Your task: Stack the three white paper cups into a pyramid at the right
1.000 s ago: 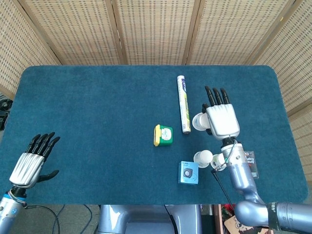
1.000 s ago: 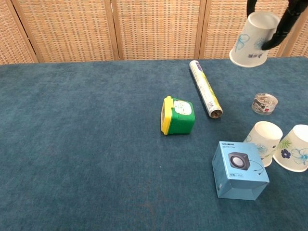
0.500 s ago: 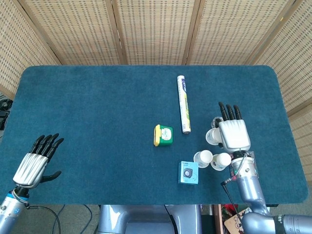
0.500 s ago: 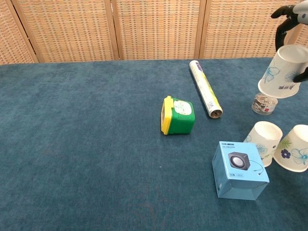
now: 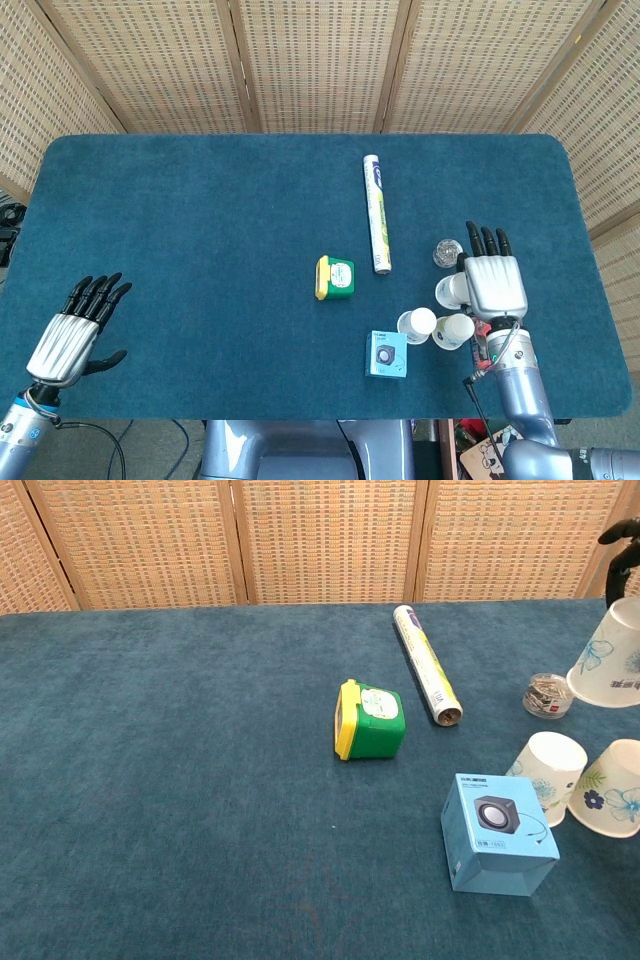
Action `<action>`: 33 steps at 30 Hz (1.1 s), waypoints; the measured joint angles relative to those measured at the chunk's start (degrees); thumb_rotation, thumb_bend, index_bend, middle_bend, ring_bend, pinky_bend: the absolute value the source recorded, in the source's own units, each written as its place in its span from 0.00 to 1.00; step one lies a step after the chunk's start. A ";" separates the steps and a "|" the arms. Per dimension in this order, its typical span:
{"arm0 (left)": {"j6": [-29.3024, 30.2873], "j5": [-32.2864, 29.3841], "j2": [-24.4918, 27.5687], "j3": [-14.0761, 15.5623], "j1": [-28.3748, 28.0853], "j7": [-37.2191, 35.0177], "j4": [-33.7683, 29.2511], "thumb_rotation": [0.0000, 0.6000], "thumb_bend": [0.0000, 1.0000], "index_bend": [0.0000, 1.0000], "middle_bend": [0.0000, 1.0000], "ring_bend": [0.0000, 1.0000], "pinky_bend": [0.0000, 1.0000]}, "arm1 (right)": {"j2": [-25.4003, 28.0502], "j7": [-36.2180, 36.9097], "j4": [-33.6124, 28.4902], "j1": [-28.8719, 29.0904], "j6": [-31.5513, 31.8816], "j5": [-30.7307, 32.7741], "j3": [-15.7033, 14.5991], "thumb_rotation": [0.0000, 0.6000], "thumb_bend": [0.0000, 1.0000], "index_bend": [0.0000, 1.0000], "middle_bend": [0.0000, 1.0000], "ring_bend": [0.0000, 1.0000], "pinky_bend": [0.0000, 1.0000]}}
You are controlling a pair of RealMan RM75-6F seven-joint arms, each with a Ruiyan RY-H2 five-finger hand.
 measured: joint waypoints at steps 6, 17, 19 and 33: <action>0.60 0.58 0.21 0.13 0.23 -0.26 -0.07 1.00 0.19 0.00 0.00 0.00 0.00 | -0.19 -2.46 -2.36 -0.18 2.20 2.98 -0.50 1.00 0.14 0.51 0.03 0.00 0.00; -0.01 0.20 0.16 0.05 0.03 -0.10 -0.08 1.00 0.19 0.00 0.00 0.00 0.00 | -0.17 -2.78 -5.00 -0.84 3.34 4.92 -1.04 1.00 0.14 0.51 0.03 0.00 0.00; -0.03 0.27 0.13 0.08 0.01 0.01 -0.13 1.00 0.19 0.00 0.00 0.00 0.00 | -0.41 -2.41 -5.23 -0.86 3.14 5.21 -0.95 1.00 0.14 0.51 0.03 0.00 0.00; 0.88 0.69 0.44 0.07 0.35 -0.51 -0.26 1.00 0.19 0.00 0.00 0.00 0.00 | -3.53 -0.07 -4.25 -0.43 2.41 6.53 -0.43 1.00 0.14 0.51 0.03 0.00 0.00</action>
